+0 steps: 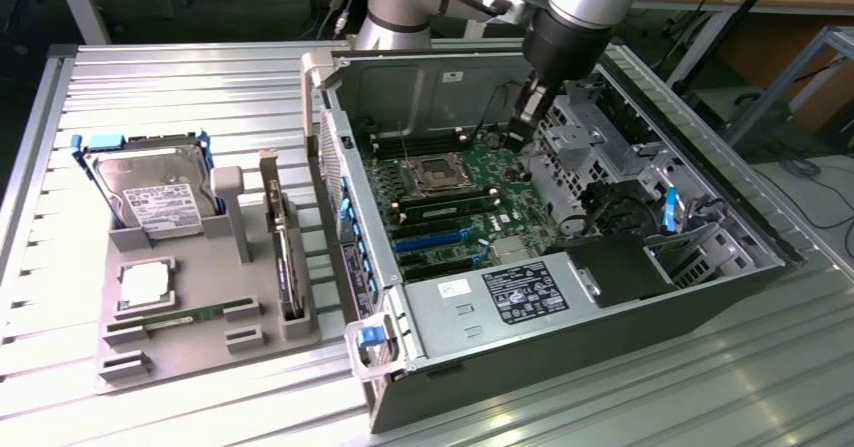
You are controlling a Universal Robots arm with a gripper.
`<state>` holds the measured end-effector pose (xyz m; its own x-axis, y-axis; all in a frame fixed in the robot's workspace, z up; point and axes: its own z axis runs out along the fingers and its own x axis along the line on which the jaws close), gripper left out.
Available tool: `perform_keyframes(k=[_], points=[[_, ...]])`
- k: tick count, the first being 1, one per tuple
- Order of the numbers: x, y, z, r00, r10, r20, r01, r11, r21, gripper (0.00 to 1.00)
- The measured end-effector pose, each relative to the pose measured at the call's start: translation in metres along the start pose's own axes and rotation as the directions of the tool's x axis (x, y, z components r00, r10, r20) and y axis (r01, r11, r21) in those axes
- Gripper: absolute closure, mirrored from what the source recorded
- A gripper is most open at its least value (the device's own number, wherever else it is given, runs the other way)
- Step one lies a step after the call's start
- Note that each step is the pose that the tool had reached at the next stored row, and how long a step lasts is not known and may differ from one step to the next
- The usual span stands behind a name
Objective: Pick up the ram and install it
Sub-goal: 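Press down the ram until it locks into place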
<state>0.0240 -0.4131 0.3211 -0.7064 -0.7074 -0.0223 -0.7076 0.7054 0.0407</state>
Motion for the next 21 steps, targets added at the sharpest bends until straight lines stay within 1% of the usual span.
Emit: perform_keyframes(k=[1,3,5,6,7,8,10,13,15,16,17,20,21], points=[[0.0000,0.0000,0.0005,0.9993,0.039,0.0016,-0.039,0.9993,0.0008,0.90],[0.0001,0.0000,0.0014,0.9938,0.111,0.0047,-0.111,0.9938,0.0022,0.90],[0.0001,-0.0001,0.0023,0.9863,0.165,0.0071,-0.165,0.9864,0.0031,0.90],[0.0001,-0.0001,0.0028,0.9799,0.199,0.0086,-0.199,0.9799,0.0036,0.90],[0.0001,-0.0001,0.0034,0.9704,0.241,0.0105,-0.241,0.9705,0.0042,0.90],[0.0001,-0.0002,0.0040,0.9566,0.291,0.0128,-0.291,0.9567,0.0048,0.90],[0.0001,-0.0002,0.0041,0.9456,0.325,0.0145,-0.325,0.9456,0.0051,0.90],[0.0001,-0.0001,0.0033,0.9200,0.391,0.0177,-0.392,0.9201,0.0055,0.90],[0.0001,-0.0001,0.0026,0.9078,0.419,0.0191,-0.419,0.9079,0.0057,0.90],[0.0001,-0.0001,0.0019,0.8960,0.444,0.0204,-0.444,0.8962,0.0057,0.90],[0.0001,-0.0001,0.0014,0.8876,0.460,0.0213,-0.460,0.8877,0.0057,0.90],[0.0000,0.0000,0.0002,0.8646,0.502,0.0236,-0.502,0.8647,0.0056,0.90],[0.0000,0.0000,-0.0004,0.8522,0.523,0.0247,-0.523,0.8524,0.0056,0.90]])
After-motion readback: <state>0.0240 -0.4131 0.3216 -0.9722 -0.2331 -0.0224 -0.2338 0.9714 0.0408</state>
